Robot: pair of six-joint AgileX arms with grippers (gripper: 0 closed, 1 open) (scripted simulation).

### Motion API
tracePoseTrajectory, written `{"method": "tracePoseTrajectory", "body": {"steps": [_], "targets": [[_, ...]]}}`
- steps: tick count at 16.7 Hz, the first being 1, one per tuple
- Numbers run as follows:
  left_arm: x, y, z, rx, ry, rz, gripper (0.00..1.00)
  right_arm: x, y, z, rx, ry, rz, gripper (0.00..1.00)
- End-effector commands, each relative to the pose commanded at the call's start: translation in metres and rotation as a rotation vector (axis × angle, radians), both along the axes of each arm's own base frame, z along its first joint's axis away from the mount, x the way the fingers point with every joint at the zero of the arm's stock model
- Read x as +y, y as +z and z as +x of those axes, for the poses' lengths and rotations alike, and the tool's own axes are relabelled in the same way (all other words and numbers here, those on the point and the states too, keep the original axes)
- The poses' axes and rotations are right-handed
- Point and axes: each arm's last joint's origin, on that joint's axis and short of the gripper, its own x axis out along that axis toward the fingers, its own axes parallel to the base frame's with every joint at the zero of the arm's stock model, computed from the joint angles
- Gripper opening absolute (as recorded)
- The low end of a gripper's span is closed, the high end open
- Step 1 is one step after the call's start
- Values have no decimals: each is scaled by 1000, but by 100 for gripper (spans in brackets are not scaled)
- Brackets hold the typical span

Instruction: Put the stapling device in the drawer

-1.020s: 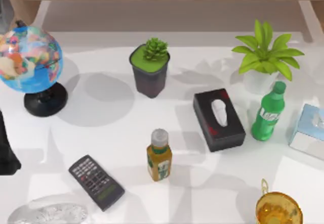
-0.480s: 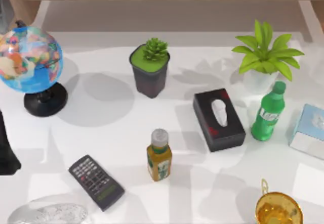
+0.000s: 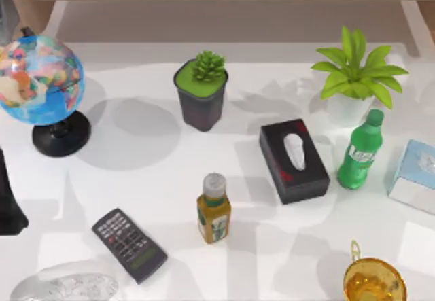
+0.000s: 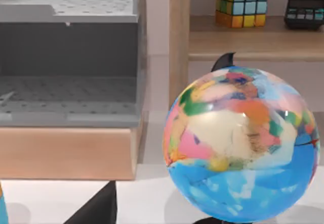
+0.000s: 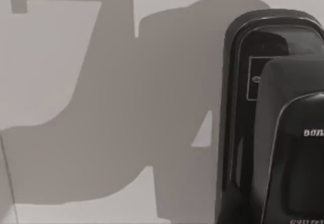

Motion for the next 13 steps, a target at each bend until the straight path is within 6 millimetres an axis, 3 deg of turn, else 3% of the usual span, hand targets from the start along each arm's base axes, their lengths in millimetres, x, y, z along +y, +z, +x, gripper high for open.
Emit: {"method": "tracePoseTrajectory", "body": {"steps": [7,13], "targets": [[0,0,0,0,0,0,100,-16,2,-4,-73,-7,137,0],[0,0,0,0,0,0,100,-12,-8,-2,-40,-20,87,0]]}}
